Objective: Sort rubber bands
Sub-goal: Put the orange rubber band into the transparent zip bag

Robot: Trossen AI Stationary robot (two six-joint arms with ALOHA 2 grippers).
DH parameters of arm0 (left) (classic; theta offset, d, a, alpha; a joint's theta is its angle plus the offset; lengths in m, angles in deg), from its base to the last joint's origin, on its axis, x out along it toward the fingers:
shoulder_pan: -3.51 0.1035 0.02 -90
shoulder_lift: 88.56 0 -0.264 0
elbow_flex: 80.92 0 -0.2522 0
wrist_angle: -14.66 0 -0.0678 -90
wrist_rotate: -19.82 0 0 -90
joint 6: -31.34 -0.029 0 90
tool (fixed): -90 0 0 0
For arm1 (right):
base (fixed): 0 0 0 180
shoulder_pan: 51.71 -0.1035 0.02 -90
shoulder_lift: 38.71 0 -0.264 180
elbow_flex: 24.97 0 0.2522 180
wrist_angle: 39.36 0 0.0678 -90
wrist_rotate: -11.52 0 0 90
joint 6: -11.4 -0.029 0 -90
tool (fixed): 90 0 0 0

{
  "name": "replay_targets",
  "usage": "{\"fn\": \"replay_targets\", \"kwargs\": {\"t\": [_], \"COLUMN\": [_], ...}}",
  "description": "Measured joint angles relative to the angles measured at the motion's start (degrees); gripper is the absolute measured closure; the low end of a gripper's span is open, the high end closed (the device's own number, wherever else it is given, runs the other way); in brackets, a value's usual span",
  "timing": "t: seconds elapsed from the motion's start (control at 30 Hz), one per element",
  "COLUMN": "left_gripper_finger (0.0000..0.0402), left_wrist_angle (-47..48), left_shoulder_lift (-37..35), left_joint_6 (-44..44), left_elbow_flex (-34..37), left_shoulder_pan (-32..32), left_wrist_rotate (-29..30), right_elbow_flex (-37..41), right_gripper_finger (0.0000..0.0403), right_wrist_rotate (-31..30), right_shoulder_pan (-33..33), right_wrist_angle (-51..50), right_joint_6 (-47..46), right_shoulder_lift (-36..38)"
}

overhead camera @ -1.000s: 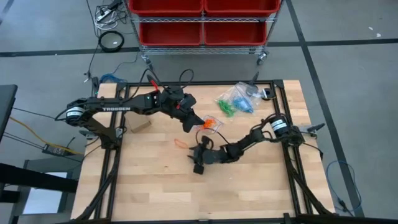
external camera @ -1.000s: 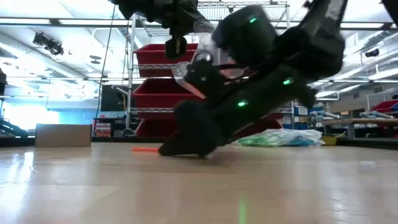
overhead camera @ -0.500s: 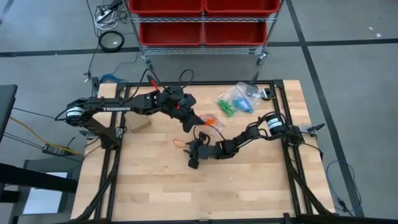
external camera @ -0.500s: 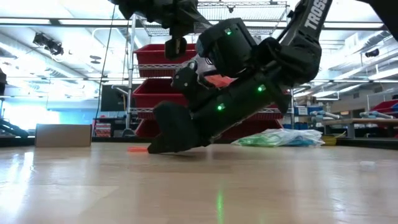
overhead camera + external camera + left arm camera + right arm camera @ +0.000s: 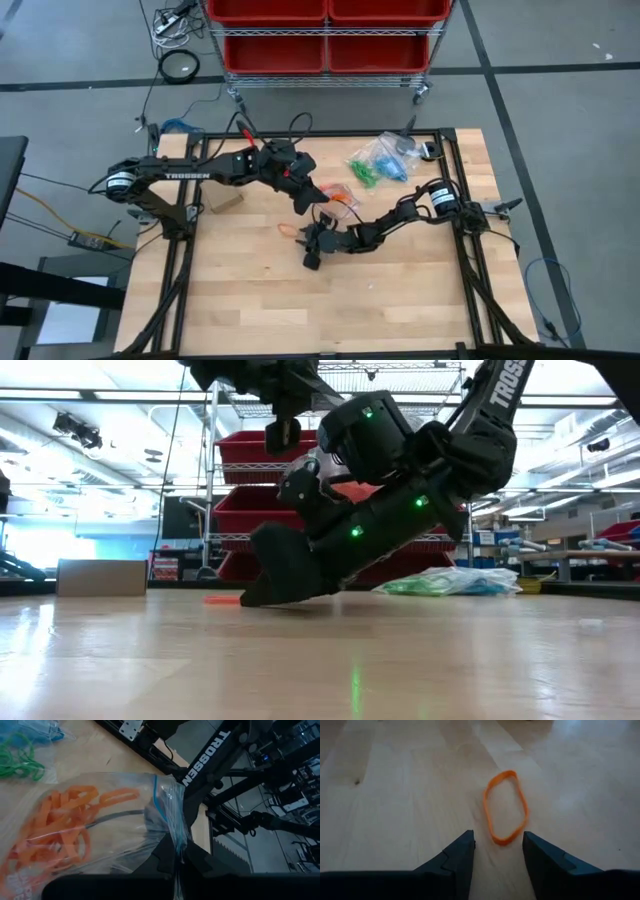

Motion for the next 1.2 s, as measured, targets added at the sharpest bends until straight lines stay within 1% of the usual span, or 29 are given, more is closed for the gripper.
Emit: {"fn": "replay_targets", "kwargs": {"t": [0.33,0.43,0.53,0.57,0.63,0.67,0.7,0.87,0.97,1.1,1.2], "left_gripper_finger": [0.0385,0.0385,0.0385,0.0385,0.0385,0.0385,0.0385,0.0385,0.0385,0.0385,0.0385], "left_wrist_angle": [-0.2,-0.26,-0.26,-0.26,-0.26,-0.26,-0.26,-0.17,-0.07,0.08,0.06], "left_shoulder_lift": [0.0,0.0,0.0,0.0,0.0,0.0,0.0,0.0,0.0,0.0,0.0], "left_joint_6": [0.0,0.0,0.01,0.0,0.02,0.0,0.01,0.02,0.02,0.02,0.02], "left_elbow_flex": [0.0,0.0,0.0,0.0,0.0,-0.02,0.0,0.0,0.0,0.0,-0.01], "left_shoulder_pan": [0.0,0.01,-0.02,0.0,0.0,-0.02,-0.02,-0.02,-0.02,-0.02,-0.02], "left_wrist_rotate": [0.0,0.0,0.0,0.0,0.02,0.02,0.02,0.0,0.0,-0.01,0.0], "right_elbow_flex": [-0.1,-0.11,-0.16,-0.2,-0.22,-0.22,-0.22,-0.2,-0.2,0.1,0.56], "right_gripper_finger": [0.0248,0.0254,0.0289,0.0309,0.0362,0.0381,0.039,0.04,0.0401,0.0402,0.0402], "right_wrist_rotate": [1.84,3.56,6.41,6.91,7.05,7.1,7.29,6.88,5.63,4.56,5.4], "right_shoulder_pan": [2.2,3.37,4.6,4.83,4.94,4.91,4.83,3.67,2.18,-1.05,-4.18], "right_wrist_angle": [0.08,0.09,-1.34,-2.3,-3.47,-3.73,-3.75,-4.11,-5.6,-11.3,-17.12], "right_joint_6": [-0.83,-1.09,-1.61,-1.75,-1.92,-1.67,-1.37,-1.2,-1.35,-0.69,1.01], "right_shoulder_lift": [-0.14,-0.17,-0.11,-0.04,0.02,0.06,0.07,0.39,1.07,4.57,8.73]}}
